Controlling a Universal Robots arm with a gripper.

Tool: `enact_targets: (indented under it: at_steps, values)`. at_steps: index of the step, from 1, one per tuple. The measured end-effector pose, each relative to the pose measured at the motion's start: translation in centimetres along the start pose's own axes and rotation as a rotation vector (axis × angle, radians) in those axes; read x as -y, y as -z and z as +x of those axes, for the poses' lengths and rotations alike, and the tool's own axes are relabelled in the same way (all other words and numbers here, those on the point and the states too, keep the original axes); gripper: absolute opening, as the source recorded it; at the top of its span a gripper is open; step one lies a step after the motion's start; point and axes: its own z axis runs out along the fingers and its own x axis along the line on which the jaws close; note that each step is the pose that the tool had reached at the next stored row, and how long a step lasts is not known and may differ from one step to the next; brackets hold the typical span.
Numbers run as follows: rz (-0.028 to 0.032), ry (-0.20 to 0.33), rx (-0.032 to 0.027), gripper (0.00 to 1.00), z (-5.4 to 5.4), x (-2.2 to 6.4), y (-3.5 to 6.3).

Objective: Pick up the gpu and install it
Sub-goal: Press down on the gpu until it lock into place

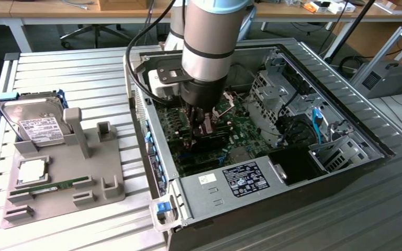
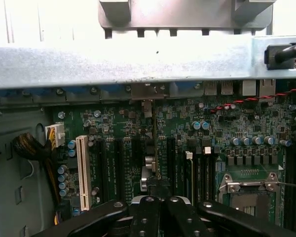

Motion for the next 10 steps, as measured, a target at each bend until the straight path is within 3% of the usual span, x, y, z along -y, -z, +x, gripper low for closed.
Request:
enact_targets:
  at_steps: [10]
  values:
    - [0.0006,0.000,0.0007,0.11,-0.04,0.65,0.08]
